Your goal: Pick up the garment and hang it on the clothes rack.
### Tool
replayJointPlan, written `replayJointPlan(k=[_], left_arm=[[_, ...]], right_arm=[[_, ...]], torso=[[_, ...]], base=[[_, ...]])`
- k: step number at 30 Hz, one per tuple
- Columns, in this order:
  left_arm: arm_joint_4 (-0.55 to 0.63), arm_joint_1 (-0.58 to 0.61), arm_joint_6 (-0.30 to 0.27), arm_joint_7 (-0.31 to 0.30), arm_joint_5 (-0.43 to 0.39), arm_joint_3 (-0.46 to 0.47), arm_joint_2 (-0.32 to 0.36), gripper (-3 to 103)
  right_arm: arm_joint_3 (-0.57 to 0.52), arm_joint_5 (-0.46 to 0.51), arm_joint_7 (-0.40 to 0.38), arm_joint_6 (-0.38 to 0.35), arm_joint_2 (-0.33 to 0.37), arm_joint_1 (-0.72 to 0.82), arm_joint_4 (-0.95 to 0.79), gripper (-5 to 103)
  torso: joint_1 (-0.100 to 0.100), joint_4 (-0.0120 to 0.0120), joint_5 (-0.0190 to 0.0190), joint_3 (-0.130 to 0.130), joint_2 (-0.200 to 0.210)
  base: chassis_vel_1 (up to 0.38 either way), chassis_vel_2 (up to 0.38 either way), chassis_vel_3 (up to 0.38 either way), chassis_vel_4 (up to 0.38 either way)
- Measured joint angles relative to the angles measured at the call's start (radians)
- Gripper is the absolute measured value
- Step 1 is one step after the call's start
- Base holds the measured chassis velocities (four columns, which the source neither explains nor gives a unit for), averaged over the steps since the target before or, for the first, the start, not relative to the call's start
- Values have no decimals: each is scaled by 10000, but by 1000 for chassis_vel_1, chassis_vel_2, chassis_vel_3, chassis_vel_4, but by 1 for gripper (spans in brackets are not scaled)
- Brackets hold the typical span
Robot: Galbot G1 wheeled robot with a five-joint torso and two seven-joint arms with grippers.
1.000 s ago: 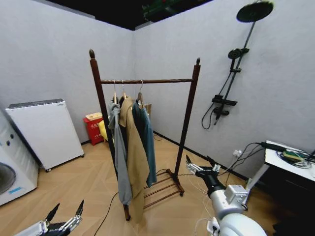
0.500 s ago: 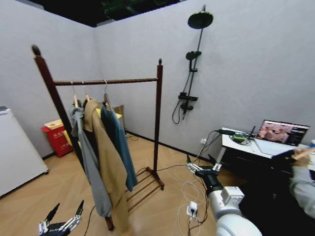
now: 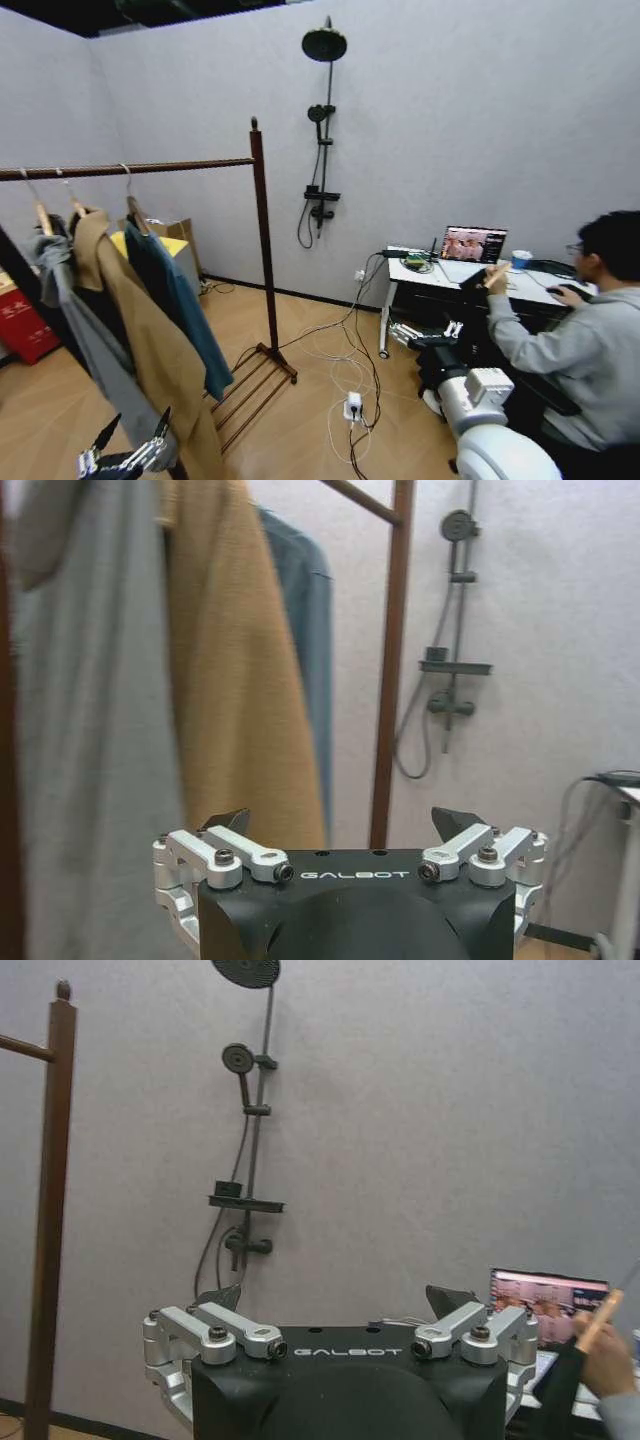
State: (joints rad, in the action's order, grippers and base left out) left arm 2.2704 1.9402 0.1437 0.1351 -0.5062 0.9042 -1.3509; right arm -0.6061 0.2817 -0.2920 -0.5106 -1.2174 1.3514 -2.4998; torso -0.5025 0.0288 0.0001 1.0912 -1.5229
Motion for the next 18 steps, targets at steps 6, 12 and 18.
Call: replayJointPlan(k=[6, 12, 18], left_arm=[[0, 0, 0, 0, 0, 0, 0, 100], [0, 0, 0, -1, 0, 0, 0, 100], [0, 0, 0, -2, 0, 1, 0, 100]], right_arm=[[-125, 119, 18, -66, 20, -59, -10, 100], [-152, 112, 31, -63, 13, -10, -10, 100], [-140, 100, 35, -15, -20, 35, -10, 100]], torso=[[1, 0, 4, -1, 0], [2, -1, -2, -2, -1], [6, 0, -3, -3, -3]], base=[[-43, -208, -202, -35], [10, -262, -256, -11], [41, -290, -298, 43]])
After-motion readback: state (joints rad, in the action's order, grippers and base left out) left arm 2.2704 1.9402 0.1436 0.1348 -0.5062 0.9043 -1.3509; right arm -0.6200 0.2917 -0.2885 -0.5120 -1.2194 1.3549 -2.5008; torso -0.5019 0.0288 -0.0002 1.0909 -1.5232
